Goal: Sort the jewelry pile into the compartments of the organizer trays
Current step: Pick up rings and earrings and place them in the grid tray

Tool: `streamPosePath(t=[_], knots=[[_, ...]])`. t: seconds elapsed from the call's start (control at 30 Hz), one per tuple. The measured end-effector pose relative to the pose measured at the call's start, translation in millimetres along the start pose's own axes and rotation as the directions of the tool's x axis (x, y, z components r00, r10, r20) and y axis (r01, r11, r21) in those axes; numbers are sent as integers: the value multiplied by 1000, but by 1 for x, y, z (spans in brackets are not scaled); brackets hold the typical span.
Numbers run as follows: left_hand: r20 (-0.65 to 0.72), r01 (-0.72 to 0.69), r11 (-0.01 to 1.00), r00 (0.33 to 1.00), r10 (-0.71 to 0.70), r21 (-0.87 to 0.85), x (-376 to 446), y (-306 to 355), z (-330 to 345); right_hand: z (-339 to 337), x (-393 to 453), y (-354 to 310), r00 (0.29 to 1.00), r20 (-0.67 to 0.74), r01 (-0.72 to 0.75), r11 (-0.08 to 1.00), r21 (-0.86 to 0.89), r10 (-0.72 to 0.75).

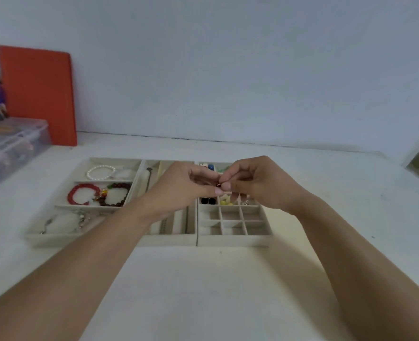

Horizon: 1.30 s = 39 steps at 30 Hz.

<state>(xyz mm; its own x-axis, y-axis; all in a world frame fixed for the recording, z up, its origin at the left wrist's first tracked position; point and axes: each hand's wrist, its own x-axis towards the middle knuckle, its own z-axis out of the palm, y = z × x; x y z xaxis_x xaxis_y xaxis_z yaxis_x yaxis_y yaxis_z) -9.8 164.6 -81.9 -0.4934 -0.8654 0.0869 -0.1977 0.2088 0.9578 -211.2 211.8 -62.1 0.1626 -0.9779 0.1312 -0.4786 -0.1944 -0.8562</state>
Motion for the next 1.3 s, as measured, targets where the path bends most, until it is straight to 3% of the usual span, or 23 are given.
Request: streamPosePath(t=[0.23,0.43,0.67,0.73,0.87,1.07,1.3], knots=[[-129,-20,992,992,5,-121,-2,-7,-14,16,10,-8,998,-58,27,998,62,-23],[-134,-7,997,991,-3,-73,-2,-8,-20,18,9,-8,1000,2,13,998,63,-14],[-124,-6,999,992,0,-49,-3,-7,-19,21,8,-2,998,-66,14,997,71,-9],[-155,-9,999,988,2,-43,-2,-8,-22,20,8,-1,998,-58,6,1000,10,-5],[-251,0,999,968,-12,-51,1,-11,-25,24,10,-2,999,-40,-7,958,-287,-5],[-263,2,998,965,-19,-65,1,-12,-27,37,10,-1,997,59,-10,863,-505,46],[-280,-6,998,960,-13,-66,0,-13,-27,43,7,-1,998,64,32,833,-553,4]])
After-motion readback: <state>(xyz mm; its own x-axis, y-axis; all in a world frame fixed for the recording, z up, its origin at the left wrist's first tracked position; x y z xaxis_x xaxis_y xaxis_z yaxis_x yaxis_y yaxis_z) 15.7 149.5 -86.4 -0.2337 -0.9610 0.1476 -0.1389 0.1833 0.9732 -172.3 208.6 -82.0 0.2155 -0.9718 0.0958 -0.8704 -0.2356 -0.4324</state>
